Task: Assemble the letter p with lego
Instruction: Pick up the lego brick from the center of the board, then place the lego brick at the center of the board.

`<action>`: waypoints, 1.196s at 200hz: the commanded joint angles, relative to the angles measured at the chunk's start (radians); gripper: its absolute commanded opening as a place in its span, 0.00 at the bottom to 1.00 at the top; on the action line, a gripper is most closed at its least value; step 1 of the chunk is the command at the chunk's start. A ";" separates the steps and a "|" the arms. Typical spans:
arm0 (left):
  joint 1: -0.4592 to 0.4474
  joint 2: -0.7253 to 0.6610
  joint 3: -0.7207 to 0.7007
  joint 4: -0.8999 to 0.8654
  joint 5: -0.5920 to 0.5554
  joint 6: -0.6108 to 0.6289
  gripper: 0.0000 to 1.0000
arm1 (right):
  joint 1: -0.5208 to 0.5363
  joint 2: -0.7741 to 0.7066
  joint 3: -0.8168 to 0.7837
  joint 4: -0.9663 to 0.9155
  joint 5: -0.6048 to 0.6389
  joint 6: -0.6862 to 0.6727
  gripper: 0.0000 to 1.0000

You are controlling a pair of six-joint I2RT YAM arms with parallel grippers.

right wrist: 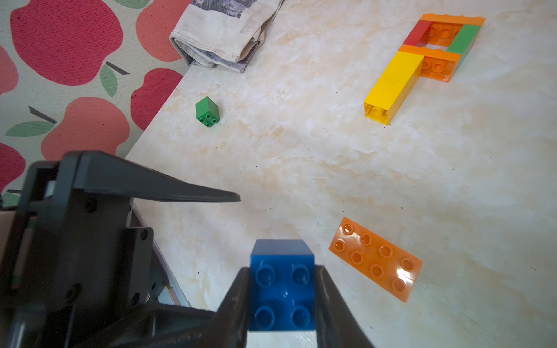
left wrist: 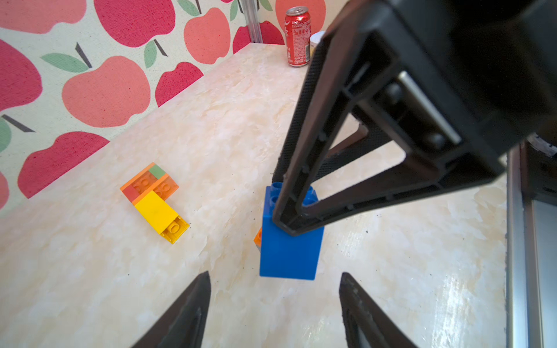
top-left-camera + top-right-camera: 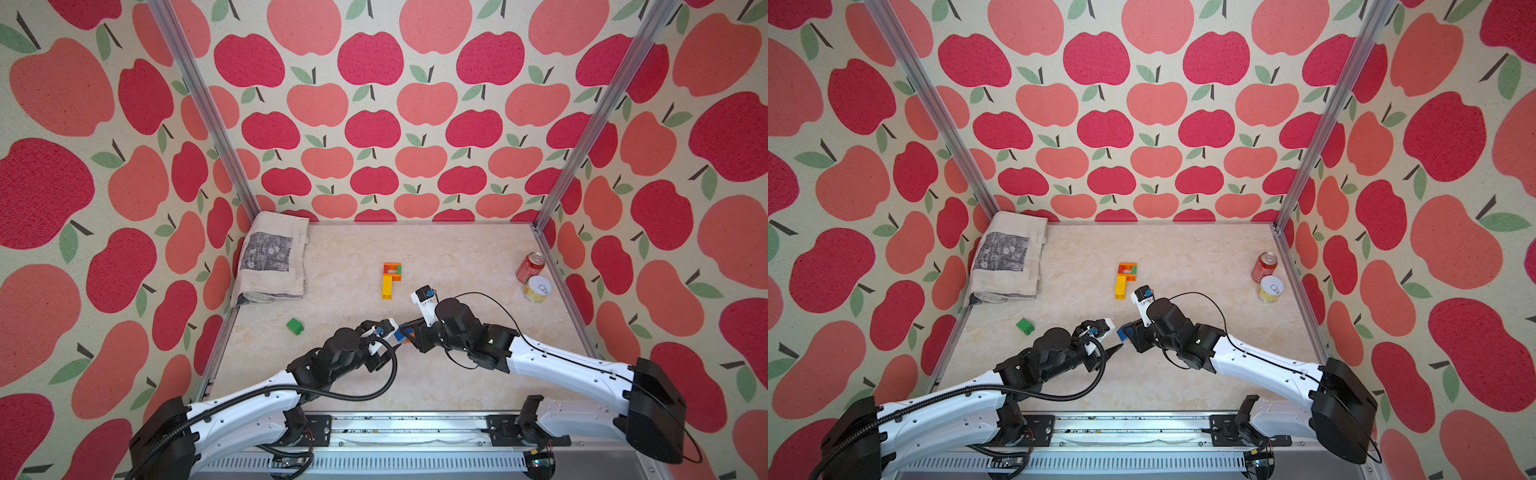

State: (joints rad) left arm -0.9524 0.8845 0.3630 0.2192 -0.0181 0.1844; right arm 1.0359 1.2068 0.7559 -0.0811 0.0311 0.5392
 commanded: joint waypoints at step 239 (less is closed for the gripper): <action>0.389 -0.143 0.077 -0.310 -0.116 -0.421 0.76 | -0.114 0.216 -0.054 -0.235 0.451 0.211 0.38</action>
State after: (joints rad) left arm -0.5922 0.7464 0.4332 -0.0380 -0.1085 -0.1967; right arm 0.9112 1.4025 0.7059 -0.3290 0.4564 0.7280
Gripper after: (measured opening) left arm 0.757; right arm 0.346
